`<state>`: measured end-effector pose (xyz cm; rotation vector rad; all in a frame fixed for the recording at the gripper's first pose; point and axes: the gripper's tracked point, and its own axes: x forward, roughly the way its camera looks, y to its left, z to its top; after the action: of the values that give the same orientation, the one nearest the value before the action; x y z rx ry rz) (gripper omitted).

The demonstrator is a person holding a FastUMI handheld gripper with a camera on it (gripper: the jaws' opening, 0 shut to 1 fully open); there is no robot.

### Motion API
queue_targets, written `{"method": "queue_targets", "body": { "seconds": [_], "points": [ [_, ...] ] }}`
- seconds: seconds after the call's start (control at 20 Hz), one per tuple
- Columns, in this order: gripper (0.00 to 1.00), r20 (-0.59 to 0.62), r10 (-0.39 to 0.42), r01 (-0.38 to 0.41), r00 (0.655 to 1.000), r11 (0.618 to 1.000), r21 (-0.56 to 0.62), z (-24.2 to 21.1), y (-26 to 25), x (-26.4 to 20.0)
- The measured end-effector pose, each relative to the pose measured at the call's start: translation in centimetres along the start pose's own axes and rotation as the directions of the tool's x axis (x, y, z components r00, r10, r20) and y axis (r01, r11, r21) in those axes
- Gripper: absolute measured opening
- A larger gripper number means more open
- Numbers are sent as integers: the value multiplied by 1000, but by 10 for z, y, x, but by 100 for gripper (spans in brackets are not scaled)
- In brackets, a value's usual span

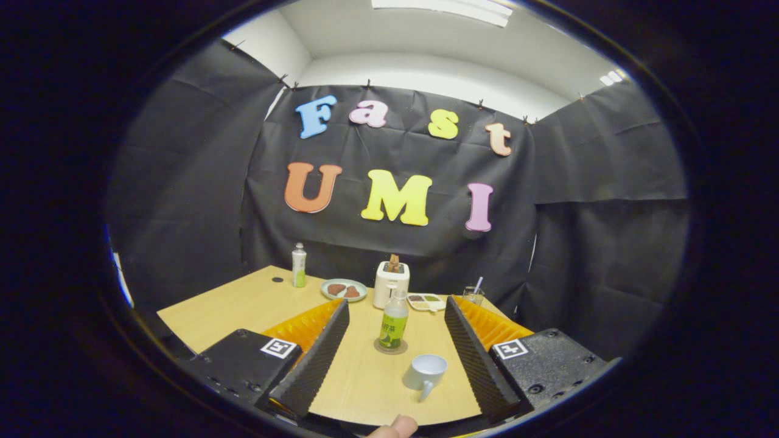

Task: Take the bottle from table, then pour the juice into the cup, finally place the bottle on the coaster

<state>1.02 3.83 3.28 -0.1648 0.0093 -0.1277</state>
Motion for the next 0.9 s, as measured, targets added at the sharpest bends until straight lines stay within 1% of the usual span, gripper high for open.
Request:
{"method": "queue_targets", "body": {
  "seconds": [0.1,0.3,0.4,0.65,0.75,0.9],
  "points": [
    [100,30,5,-6,1000,1000,29,5,-6,-13],
    [100,86,-8,3,996,998,59,8,-20,-35],
    [100,90,-13,7,996,997,74,4,-26,-40],
    [100,106,-3,-13,994,989,145,0,-37,-45],
    [100,106,-9,-7,994,989,151,0,-41,-44],
    [100,122,-21,5,992,992,126,3,-42,-43]
  ]
}}
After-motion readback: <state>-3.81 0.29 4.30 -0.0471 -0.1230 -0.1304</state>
